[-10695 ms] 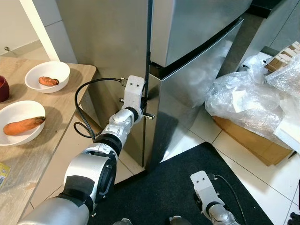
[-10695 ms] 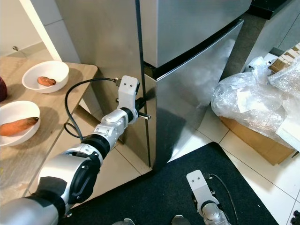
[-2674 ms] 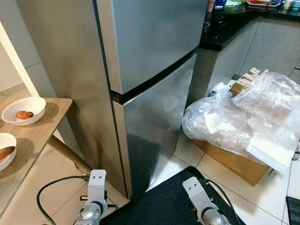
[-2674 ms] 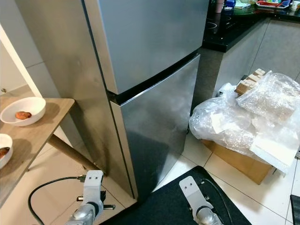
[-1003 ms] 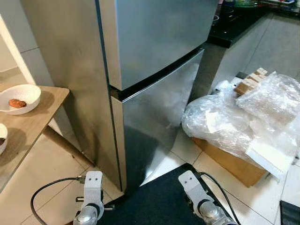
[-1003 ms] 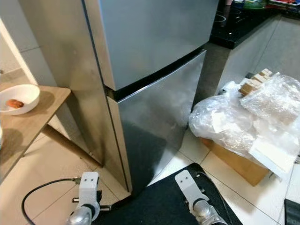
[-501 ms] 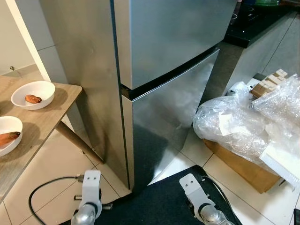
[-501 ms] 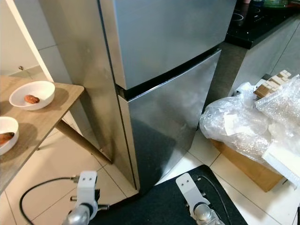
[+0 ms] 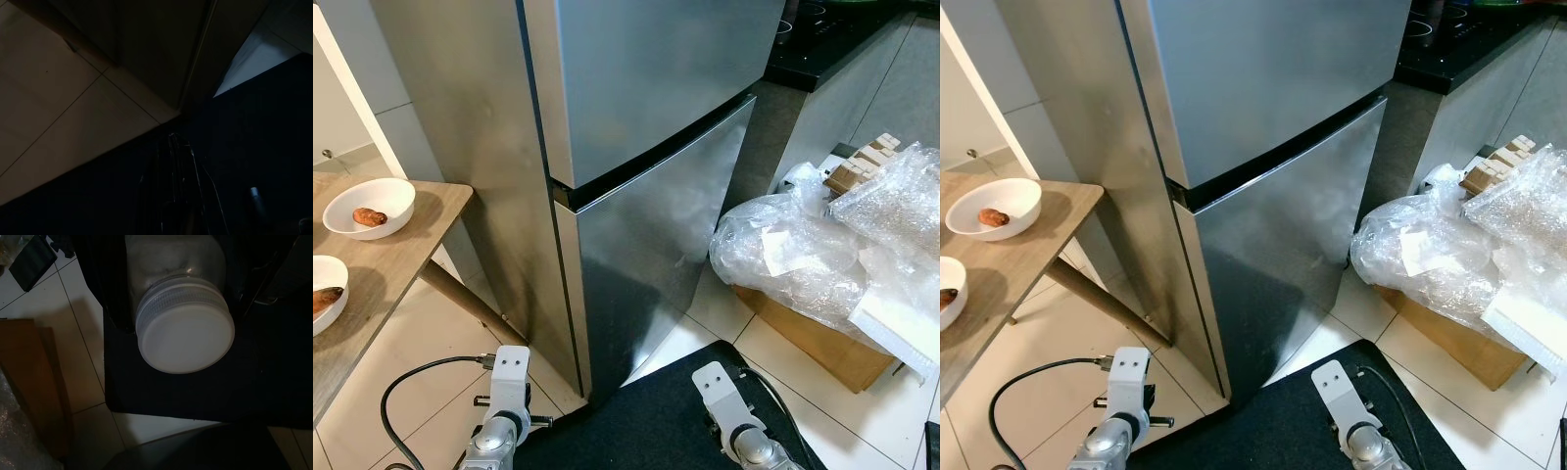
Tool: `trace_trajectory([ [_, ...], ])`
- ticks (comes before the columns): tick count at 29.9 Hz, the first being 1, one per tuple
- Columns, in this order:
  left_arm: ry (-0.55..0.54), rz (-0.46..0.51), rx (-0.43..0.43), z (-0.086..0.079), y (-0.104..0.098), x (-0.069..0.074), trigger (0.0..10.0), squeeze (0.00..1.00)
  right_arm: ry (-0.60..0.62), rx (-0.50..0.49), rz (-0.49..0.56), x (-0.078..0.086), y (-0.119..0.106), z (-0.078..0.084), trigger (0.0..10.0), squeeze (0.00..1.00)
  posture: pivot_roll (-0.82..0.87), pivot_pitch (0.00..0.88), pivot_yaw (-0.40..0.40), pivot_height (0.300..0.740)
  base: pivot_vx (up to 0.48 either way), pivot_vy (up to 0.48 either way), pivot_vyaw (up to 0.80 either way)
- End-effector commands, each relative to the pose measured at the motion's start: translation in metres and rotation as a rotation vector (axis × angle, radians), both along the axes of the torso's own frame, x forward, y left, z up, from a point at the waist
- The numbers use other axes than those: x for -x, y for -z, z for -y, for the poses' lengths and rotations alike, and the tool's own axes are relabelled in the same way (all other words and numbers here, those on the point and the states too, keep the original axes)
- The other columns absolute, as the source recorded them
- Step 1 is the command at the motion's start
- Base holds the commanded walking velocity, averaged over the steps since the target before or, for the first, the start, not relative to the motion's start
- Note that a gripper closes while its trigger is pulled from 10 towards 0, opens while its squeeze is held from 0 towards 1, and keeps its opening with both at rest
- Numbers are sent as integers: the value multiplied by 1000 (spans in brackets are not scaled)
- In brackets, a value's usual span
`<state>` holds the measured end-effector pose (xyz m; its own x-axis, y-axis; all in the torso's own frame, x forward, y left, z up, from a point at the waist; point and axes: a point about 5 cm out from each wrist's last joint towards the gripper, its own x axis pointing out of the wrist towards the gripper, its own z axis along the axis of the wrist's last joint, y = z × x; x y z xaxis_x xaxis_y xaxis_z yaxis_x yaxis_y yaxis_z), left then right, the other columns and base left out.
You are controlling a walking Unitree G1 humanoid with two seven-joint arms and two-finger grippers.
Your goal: Restocking fridge
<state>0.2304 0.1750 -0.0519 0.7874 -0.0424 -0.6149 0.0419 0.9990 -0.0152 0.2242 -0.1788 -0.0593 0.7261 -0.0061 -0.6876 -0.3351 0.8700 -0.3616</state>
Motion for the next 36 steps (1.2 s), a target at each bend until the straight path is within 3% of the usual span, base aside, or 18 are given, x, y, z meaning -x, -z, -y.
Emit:
trace_trajectory([
  [1,16,-27,-8,1,4,4,10000,0,13,-6,8,2,1,1,10000,0,-81,47,21,740,0,0,0],
  [17,24,-29,-6,0,3,3,10000,0,19,-12,9,2,1,-1,10000,0,-83,43,27,740,0,0,0],
  [36,67,-26,-17,3,2,2,10000,0,31,-14,13,3,1,0,10000,0,-95,31,41,740,0,246,0],
])
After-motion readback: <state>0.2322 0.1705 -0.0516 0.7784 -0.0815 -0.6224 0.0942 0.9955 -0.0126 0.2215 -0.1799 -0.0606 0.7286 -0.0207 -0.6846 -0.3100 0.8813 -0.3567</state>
